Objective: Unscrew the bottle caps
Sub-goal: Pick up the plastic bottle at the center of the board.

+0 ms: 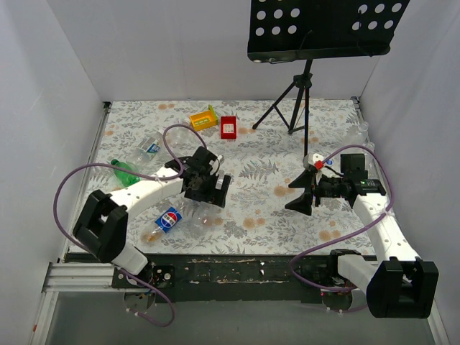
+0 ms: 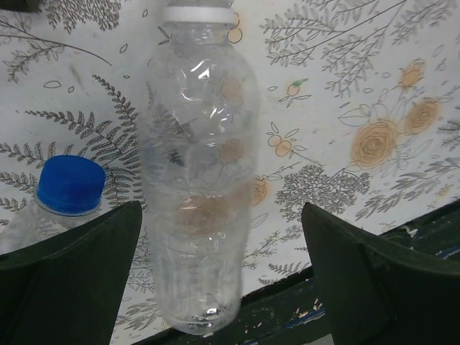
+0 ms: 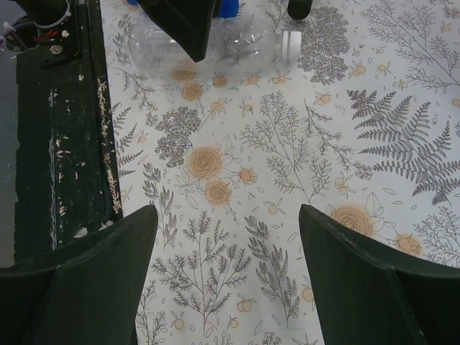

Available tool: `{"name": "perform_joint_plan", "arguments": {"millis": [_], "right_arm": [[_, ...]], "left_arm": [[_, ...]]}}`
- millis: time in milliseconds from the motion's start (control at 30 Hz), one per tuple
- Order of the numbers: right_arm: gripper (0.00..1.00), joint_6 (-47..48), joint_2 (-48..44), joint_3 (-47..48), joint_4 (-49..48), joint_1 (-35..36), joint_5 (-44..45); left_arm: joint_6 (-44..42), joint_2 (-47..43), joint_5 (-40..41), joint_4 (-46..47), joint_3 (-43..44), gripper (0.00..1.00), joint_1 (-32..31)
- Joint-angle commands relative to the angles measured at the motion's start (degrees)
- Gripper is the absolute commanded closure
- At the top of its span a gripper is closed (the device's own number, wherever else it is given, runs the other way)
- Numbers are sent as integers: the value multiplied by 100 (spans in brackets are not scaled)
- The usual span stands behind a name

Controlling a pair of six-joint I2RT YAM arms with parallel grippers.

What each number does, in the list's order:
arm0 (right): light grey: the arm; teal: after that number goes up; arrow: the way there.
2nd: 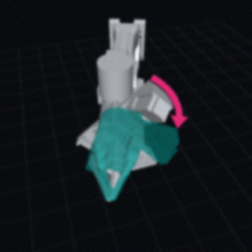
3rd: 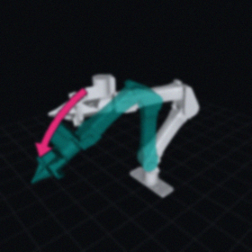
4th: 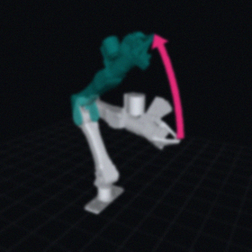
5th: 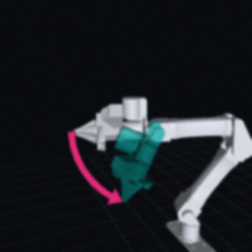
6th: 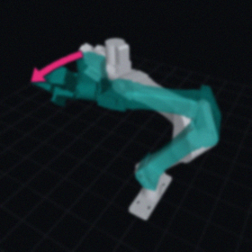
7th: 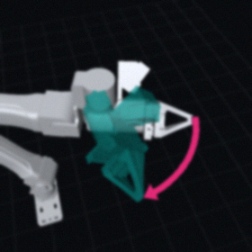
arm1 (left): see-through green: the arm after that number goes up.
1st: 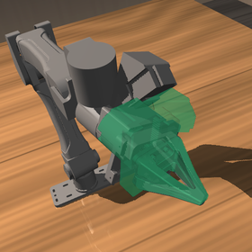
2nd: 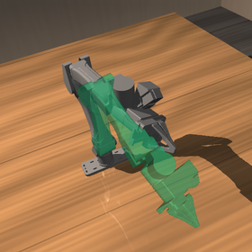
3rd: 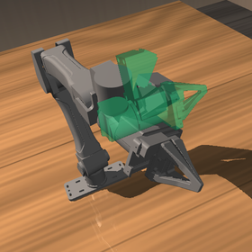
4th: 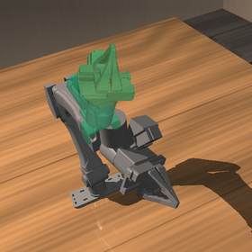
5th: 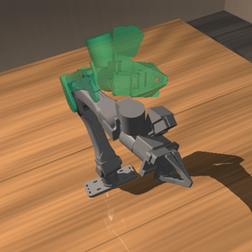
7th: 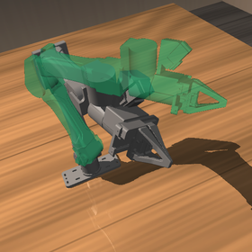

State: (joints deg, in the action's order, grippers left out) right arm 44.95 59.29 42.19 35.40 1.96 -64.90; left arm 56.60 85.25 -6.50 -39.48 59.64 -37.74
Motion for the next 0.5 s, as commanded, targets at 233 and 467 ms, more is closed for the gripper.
{"name": "perform_joint_plan", "arguments": {"millis": [233, 467], "right_arm": [[13, -30, -66, -27, -138, -73, -189], [13, -30, -66, -27, -121, -90, -180]], "left_arm": [[88, 817, 861, -376, 373, 12, -287], [202, 1063, 870, -341, 408, 19, -454]]}}
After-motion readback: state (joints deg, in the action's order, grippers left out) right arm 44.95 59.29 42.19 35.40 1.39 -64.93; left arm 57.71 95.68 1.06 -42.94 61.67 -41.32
